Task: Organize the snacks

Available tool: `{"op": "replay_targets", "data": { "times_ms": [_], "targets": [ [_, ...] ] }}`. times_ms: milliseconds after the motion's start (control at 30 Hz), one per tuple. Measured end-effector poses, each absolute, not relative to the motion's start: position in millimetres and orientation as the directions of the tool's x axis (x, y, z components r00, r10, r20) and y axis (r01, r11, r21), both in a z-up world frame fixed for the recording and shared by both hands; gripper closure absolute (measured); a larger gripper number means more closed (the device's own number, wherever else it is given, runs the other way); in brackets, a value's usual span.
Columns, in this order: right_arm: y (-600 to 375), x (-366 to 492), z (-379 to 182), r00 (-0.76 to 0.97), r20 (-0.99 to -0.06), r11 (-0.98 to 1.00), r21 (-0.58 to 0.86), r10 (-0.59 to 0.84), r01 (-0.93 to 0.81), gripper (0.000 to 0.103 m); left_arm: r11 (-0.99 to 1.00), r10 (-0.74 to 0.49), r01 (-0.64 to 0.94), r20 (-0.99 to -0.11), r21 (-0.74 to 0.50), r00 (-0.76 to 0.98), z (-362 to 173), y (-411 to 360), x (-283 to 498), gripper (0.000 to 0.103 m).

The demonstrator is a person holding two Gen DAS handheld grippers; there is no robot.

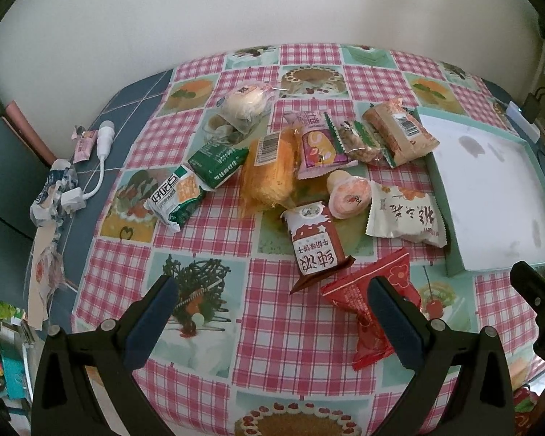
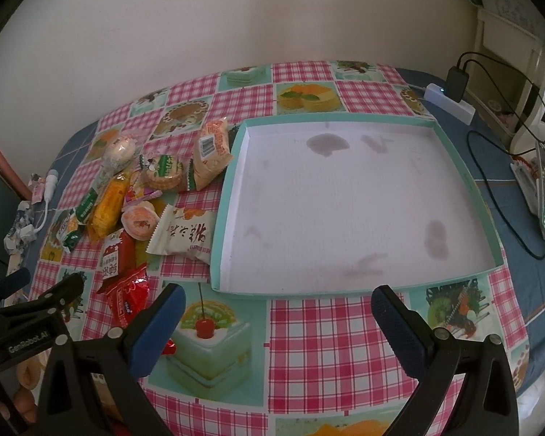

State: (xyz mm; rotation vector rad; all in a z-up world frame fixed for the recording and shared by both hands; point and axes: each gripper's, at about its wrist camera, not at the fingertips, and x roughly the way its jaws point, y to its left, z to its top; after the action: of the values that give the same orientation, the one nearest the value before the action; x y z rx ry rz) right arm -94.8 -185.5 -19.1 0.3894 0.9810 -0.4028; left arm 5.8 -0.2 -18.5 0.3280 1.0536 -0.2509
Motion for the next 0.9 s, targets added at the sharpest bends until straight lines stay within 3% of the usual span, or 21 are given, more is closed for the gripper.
{"op": "replay_targets", "data": {
  "times_ms": [900],
  "targets": [
    [-184.1, -94.0, -21.5, 0.489, -0.860, 0.860, 0.132, -0.149, 0.493, 0.000, 0.927, -0.047, 0.351, -0.891, 0.129, 0.451, -23.1, 2.6, 9.0, 0.000]
  ]
}}
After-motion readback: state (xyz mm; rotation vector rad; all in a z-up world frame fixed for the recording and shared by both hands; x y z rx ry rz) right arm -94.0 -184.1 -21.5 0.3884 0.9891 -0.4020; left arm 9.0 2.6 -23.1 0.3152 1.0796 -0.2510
